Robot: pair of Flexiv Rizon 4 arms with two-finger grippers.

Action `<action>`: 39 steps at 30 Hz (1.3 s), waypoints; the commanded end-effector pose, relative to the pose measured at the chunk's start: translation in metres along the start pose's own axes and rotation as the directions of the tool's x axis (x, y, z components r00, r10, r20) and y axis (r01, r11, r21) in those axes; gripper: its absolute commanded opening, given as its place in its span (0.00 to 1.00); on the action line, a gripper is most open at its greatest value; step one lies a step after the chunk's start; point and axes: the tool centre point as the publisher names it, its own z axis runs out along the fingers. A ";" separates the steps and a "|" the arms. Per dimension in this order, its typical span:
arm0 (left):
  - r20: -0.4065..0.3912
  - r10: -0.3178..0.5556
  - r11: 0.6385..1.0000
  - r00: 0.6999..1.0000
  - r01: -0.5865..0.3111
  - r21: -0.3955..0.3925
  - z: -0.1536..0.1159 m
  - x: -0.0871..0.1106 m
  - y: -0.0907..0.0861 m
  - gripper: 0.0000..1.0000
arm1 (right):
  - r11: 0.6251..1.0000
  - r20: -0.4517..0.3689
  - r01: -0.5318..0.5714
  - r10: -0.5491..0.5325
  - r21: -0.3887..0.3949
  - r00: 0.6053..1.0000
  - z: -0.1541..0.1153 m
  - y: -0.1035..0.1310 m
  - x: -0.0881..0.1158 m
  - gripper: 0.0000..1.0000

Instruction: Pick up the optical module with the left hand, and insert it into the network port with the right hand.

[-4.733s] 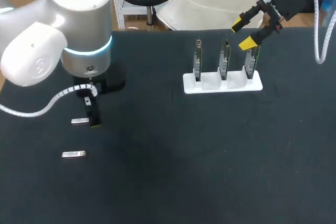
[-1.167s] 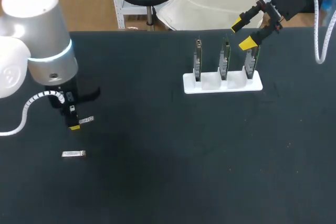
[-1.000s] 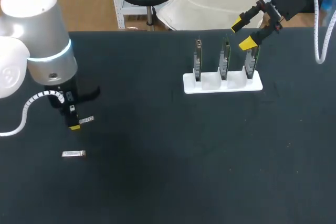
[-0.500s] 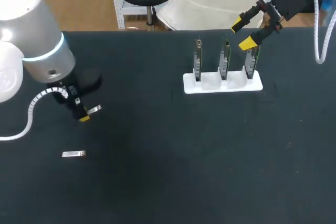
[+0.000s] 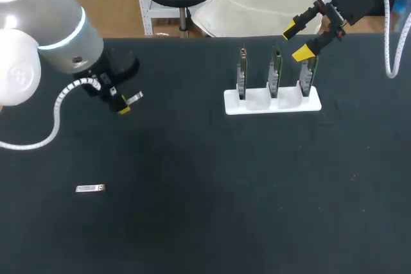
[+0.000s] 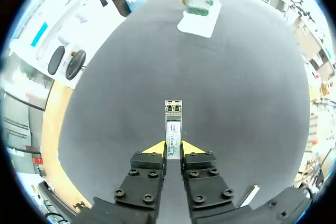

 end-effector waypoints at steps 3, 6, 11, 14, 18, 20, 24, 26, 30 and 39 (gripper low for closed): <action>0.039 0.005 0.998 0.999 -0.002 -0.062 -0.008 -0.033 0.003 0.00 | 1.000 0.000 0.001 -0.001 0.002 1.000 0.000 0.001 0.000 1.00; 0.088 0.000 0.997 0.996 0.007 -0.081 -0.013 -0.054 0.007 0.00 | 1.000 0.000 0.001 -0.001 0.002 1.000 0.000 0.001 0.000 1.00; 0.170 -0.010 0.995 0.985 0.027 -0.099 -0.019 -0.088 0.015 0.00 | 1.000 0.000 0.001 -0.001 0.002 1.000 0.000 0.001 0.000 1.00; 0.211 0.008 0.994 0.977 0.015 -0.104 -0.022 -0.109 0.016 0.00 | 1.000 0.000 0.001 -0.001 0.002 1.000 0.000 0.001 0.000 1.00; 0.272 0.008 0.995 0.962 0.019 -0.099 -0.027 -0.130 0.020 0.00 | 1.000 0.000 0.001 -0.001 0.002 1.000 0.000 0.001 0.000 1.00; 0.293 0.009 0.994 0.956 0.024 -0.108 -0.032 -0.136 0.022 0.00 | 1.000 0.000 0.001 -0.001 0.002 1.000 0.000 0.001 0.000 1.00; 0.347 0.008 0.993 0.938 0.034 -0.115 -0.042 -0.145 0.027 0.00 | 1.000 0.000 0.001 -0.001 0.002 1.000 0.000 0.001 0.000 1.00; 0.369 0.010 0.993 0.929 0.035 -0.115 -0.046 -0.148 0.029 0.00 | 1.000 0.000 0.001 -0.001 0.002 1.000 0.000 0.001 0.000 1.00; 0.411 0.013 0.994 0.912 0.034 -0.107 -0.052 -0.158 0.030 0.00 | 1.000 0.000 0.001 -0.001 0.002 1.000 0.000 0.001 0.000 1.00; 0.477 0.096 0.993 0.874 -0.050 -0.108 -0.061 -0.200 0.021 0.00 | 1.000 0.000 0.001 -0.001 0.002 1.000 0.000 0.001 0.000 1.00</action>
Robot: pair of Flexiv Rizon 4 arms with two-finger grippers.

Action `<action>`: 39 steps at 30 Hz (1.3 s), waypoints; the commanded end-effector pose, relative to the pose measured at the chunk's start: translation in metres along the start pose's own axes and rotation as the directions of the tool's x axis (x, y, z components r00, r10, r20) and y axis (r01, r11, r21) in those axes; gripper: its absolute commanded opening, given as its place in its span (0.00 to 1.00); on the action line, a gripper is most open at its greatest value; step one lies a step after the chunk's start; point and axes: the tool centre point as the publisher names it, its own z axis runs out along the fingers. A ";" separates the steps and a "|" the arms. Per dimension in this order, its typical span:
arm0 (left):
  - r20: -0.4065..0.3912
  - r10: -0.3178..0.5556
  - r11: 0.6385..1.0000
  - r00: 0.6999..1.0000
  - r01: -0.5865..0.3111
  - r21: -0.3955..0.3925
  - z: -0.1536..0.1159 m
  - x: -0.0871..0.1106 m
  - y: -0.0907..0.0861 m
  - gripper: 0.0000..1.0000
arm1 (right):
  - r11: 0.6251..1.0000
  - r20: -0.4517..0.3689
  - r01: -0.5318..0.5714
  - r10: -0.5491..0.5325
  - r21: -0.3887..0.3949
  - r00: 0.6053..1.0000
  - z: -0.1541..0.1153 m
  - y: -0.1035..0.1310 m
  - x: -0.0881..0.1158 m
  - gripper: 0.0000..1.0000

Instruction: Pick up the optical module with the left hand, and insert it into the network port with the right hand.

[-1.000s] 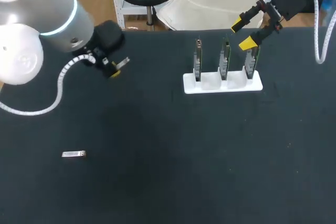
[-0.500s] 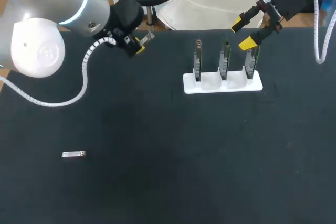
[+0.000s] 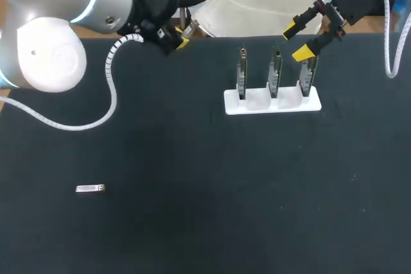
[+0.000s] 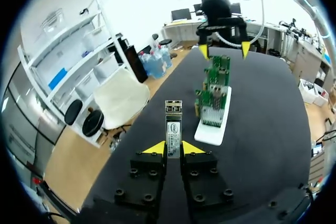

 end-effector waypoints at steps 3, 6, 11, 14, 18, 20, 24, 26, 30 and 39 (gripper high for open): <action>0.071 0.034 0.998 0.997 -0.038 0.047 0.014 -0.025 -0.001 0.00 | 1.000 0.000 0.001 -0.001 0.002 1.000 0.000 0.001 0.000 1.00; 0.108 0.054 0.995 0.993 -0.062 0.073 0.019 -0.039 -0.005 0.00 | 1.000 0.000 0.001 -0.001 0.002 1.000 0.000 0.001 0.000 1.00; 0.169 0.075 0.987 0.983 -0.098 0.130 0.026 -0.059 -0.013 0.00 | 1.000 0.000 0.001 -0.001 0.002 1.000 0.000 0.001 0.000 1.00; 0.214 0.072 0.978 0.974 -0.111 0.175 0.030 -0.069 -0.019 0.00 | 1.000 0.000 0.001 -0.001 0.002 1.000 0.000 0.001 0.000 1.00; 0.266 0.066 0.966 0.962 -0.128 0.225 0.035 -0.082 -0.026 0.00 | 1.000 0.000 0.001 -0.001 0.002 1.000 0.000 0.001 0.000 1.00; 0.295 0.066 0.959 0.953 -0.142 0.246 0.037 -0.088 -0.030 0.00 | 1.000 0.000 0.001 -0.001 0.002 1.000 0.000 0.001 0.000 1.00; 0.326 0.070 0.949 0.943 -0.164 0.271 0.041 -0.098 -0.037 0.00 | 1.000 0.000 0.001 -0.001 0.002 1.000 0.000 0.001 0.000 1.00; 0.347 0.064 0.942 0.936 -0.171 0.288 0.044 -0.102 -0.040 0.00 | 1.000 0.000 0.001 -0.001 0.002 1.000 0.000 0.001 0.000 1.00; 0.394 0.044 0.927 0.918 -0.185 0.327 0.048 -0.109 -0.045 0.00 | 1.000 0.000 0.001 -0.001 0.002 1.000 0.000 0.001 0.000 1.00; 0.475 -0.020 0.891 0.880 -0.199 0.407 0.059 -0.118 -0.055 0.00 | 1.000 0.000 0.001 -0.001 0.002 1.000 0.000 0.001 0.000 1.00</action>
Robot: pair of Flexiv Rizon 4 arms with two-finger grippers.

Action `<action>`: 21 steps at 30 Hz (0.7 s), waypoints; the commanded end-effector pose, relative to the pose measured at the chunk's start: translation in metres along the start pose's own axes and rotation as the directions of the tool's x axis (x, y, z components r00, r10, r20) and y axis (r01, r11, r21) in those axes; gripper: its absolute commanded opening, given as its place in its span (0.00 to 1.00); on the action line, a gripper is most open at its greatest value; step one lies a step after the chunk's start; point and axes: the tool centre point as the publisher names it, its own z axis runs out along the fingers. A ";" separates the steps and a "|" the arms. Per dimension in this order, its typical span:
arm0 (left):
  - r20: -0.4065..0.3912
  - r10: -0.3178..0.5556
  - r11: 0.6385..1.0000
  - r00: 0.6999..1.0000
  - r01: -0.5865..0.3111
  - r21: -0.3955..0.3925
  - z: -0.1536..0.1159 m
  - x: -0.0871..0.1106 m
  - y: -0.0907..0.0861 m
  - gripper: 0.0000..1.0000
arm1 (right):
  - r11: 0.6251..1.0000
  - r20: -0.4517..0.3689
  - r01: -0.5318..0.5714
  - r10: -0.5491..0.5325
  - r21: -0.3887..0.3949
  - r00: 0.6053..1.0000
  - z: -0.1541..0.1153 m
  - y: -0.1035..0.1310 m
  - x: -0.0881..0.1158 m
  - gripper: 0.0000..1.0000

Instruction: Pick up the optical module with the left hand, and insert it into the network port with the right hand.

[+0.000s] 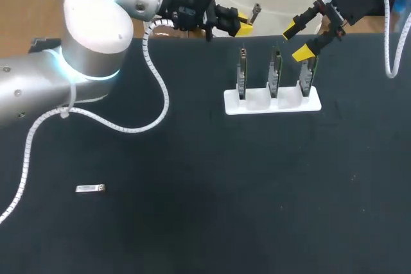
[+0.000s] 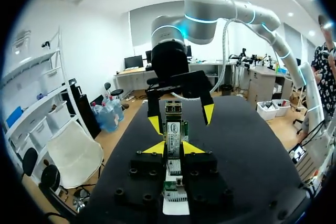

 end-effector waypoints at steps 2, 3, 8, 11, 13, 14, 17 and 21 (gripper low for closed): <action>0.072 -0.001 0.998 0.997 -0.004 0.065 0.013 0.003 0.007 0.00 | 1.000 0.000 0.001 -0.001 0.002 1.000 0.000 0.001 0.000 1.00; 0.076 -0.005 0.997 0.997 -0.001 0.073 0.015 0.003 0.006 0.00 | 1.000 0.000 0.001 -0.001 0.002 1.000 0.000 0.001 0.000 1.00; 0.103 -0.011 0.995 0.995 0.000 0.104 0.025 -0.001 0.002 0.00 | 1.000 0.000 0.001 -0.001 0.002 1.000 0.000 0.001 0.000 1.00; 0.118 -0.010 0.993 0.993 -0.004 0.117 0.030 -0.004 -0.001 0.00 | 1.000 0.000 0.001 -0.001 0.002 1.000 0.000 0.001 0.000 1.00; 0.120 -0.009 0.993 0.993 -0.005 0.120 0.034 -0.006 -0.003 0.00 | 1.000 0.000 0.001 -0.001 0.002 1.000 0.000 0.001 0.000 1.00; 0.128 -0.013 0.992 0.992 -0.003 0.127 0.036 -0.007 -0.004 0.00 | 1.000 0.000 0.001 -0.001 0.002 1.000 0.000 0.001 0.000 1.00; 0.136 -0.017 0.992 0.991 -0.001 0.129 0.041 -0.008 -0.006 0.00 | 1.000 0.000 0.001 -0.001 0.002 1.000 0.000 0.001 0.000 1.00; 0.156 -0.033 0.992 0.987 0.014 0.123 0.045 -0.006 -0.007 0.00 | 1.000 0.000 0.001 -0.001 0.002 1.000 0.000 0.001 0.000 1.00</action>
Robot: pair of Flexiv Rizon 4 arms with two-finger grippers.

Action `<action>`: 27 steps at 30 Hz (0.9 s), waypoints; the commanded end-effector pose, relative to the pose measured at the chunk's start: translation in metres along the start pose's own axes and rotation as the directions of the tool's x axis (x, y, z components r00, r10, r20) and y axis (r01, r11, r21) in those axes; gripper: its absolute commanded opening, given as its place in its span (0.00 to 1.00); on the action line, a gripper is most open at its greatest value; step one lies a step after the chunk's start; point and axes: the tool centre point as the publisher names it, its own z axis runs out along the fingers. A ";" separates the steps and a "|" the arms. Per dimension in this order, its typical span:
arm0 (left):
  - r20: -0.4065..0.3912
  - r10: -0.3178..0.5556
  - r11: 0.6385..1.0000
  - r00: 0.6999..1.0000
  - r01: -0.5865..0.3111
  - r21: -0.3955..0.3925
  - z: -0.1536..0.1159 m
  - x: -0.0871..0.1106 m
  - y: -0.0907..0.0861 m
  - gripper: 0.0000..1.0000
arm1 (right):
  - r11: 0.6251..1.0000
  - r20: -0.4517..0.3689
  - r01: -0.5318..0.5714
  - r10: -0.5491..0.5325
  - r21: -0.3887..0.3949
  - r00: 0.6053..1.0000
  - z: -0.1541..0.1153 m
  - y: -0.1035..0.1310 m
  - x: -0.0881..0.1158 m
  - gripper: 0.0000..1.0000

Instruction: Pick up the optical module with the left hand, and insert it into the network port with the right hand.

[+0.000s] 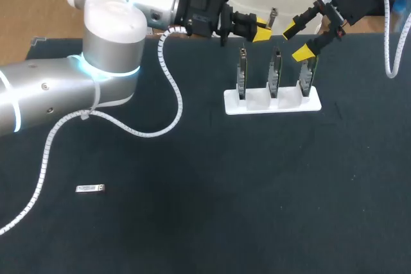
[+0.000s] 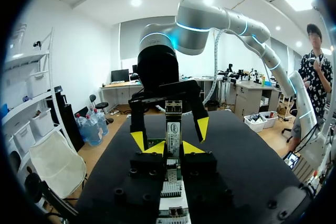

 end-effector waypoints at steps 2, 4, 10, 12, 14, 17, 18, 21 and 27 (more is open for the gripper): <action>0.023 -0.014 1.000 1.000 0.014 -0.011 0.006 0.007 0.004 0.00 | 1.000 0.000 0.001 -0.001 0.002 1.000 0.000 0.001 0.000 1.00; 0.029 -0.020 1.000 0.999 0.020 -0.020 0.008 0.009 0.003 0.00 | 1.000 0.000 0.001 -0.001 0.002 1.000 0.000 0.001 0.000 1.00; 0.033 -0.024 0.998 0.999 0.026 -0.062 0.012 0.011 0.002 0.00 | 1.000 0.000 0.001 -0.001 0.002 1.000 0.000 0.001 0.000 1.00; 0.032 -0.027 0.997 0.999 0.029 -0.065 0.014 0.012 0.002 0.00 | 1.000 0.000 0.001 -0.001 0.002 1.000 0.000 0.001 0.000 1.00; 0.038 -0.032 0.997 0.999 0.035 -0.069 0.016 0.012 0.002 0.00 | 1.000 0.000 0.001 -0.001 0.002 1.000 0.000 0.001 0.000 1.00; 0.042 -0.031 0.996 0.999 0.034 -0.077 0.017 0.012 0.001 0.00 | 1.000 0.000 0.001 -0.001 0.002 1.000 0.000 0.001 0.000 1.00; 0.047 -0.033 0.996 0.998 0.037 -0.079 0.017 0.011 0.001 0.00 | 1.000 0.000 0.001 -0.001 0.002 1.000 0.000 0.001 0.000 1.00; 0.056 -0.035 0.995 0.998 0.040 -0.090 0.018 0.012 0.001 0.00 | 1.000 0.000 0.001 -0.001 0.002 1.000 0.000 0.001 0.000 1.00; 0.070 -0.036 0.994 0.997 0.043 -0.101 0.019 0.015 0.002 0.00 | 1.000 0.000 0.001 -0.001 0.002 1.000 0.000 0.001 0.000 1.00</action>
